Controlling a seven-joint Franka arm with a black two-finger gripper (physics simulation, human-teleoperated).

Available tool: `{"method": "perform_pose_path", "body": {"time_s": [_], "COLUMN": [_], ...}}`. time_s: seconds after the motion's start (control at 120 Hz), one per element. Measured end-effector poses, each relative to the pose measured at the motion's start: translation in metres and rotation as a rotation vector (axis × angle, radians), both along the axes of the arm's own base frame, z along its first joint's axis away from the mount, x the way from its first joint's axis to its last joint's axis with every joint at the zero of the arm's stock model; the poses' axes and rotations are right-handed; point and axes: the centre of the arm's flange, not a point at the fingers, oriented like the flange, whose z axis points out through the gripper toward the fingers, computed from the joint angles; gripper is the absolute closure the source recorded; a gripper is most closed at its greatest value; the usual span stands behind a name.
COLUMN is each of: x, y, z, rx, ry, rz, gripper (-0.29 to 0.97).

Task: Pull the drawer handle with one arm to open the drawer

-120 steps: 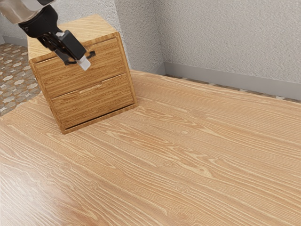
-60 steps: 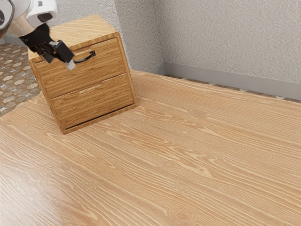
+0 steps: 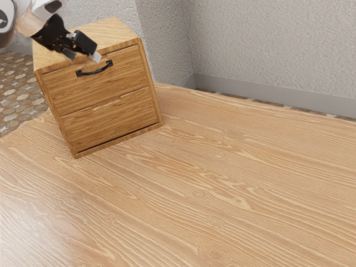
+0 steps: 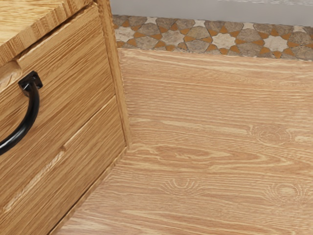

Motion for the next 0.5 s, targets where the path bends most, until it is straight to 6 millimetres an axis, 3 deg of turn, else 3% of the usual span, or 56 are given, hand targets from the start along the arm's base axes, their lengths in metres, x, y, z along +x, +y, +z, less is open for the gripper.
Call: {"method": "perform_pose_path", "body": {"time_s": [0.058,0.117,0.183,0.225,0.325,0.392,0.5], "x": [-0.009,-0.015,-0.015,-0.015,-0.018,-0.015,-0.006], "y": [-0.025,0.028,0.068,0.081,0.101,0.099,0.079], "z": [0.020,0.002,-0.022,-0.031,-0.030,-0.027,0.006], "rx": [-0.075,-0.150,-0.196,-0.201,-0.159,-0.111,0.000], "ry": [-0.071,-0.084,-0.080,-0.075,-0.082,-0.077,-0.066], "rz": [-0.133,-0.130,-0.114,-0.105,-0.076,-0.079,-0.110], "gripper": [0.01,0.01,0.00,0.00,0.00,0.00,0.00]}}
